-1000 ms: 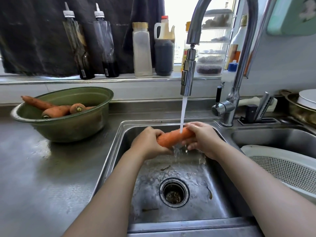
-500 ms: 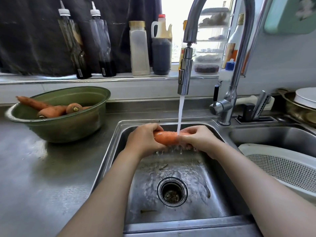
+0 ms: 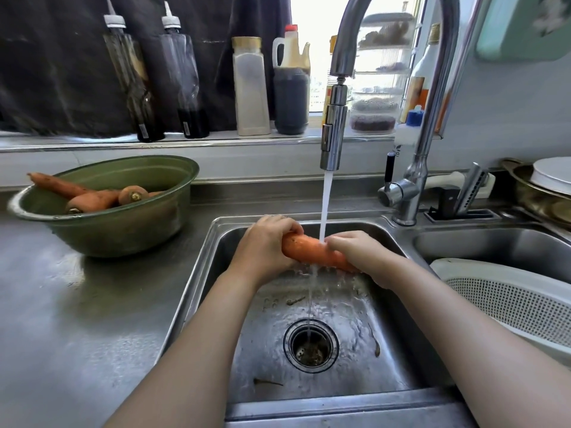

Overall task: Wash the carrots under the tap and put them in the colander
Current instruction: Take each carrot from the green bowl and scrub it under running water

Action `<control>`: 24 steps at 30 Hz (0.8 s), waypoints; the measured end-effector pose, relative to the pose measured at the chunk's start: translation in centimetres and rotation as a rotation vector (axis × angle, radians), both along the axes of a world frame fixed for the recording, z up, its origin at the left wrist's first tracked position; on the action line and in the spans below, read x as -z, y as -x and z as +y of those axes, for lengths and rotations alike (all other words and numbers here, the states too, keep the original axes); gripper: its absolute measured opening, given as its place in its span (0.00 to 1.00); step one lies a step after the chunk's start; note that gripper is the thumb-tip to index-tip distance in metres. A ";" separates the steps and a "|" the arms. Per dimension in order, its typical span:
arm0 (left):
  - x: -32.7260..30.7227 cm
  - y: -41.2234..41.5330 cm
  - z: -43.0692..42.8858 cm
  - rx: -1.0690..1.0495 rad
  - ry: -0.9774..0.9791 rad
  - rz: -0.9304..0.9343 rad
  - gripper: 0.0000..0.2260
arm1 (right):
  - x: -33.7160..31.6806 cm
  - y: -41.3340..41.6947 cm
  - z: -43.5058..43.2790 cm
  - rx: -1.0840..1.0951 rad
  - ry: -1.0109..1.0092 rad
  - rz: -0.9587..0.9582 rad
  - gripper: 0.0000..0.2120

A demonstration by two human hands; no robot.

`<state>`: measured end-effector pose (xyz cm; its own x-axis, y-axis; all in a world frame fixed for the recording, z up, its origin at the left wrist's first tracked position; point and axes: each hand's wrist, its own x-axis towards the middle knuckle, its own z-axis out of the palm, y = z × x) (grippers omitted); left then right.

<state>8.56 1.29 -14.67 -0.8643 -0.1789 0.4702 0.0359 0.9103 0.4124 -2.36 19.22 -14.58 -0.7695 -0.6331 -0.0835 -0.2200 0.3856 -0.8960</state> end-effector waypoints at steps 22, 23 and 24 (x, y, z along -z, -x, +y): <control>0.5 0.3 -0.8 -0.040 0.022 -0.094 0.27 | 0.1 -0.4 -0.4 -0.027 0.027 0.076 0.07; 0.4 0.3 -0.9 -0.046 0.033 -0.115 0.28 | 0.1 -0.2 -0.3 -0.032 0.036 0.080 0.06; 0.3 0.3 -1.1 -0.057 0.057 -0.158 0.29 | 0.1 -0.1 -0.2 -0.046 0.039 0.087 0.08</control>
<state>8.25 0.21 -15.01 -0.9176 -0.2067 0.3396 -0.0778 0.9311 0.3564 -2.28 19.00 -14.66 -0.7430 -0.6692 0.0077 -0.3143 0.3388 -0.8868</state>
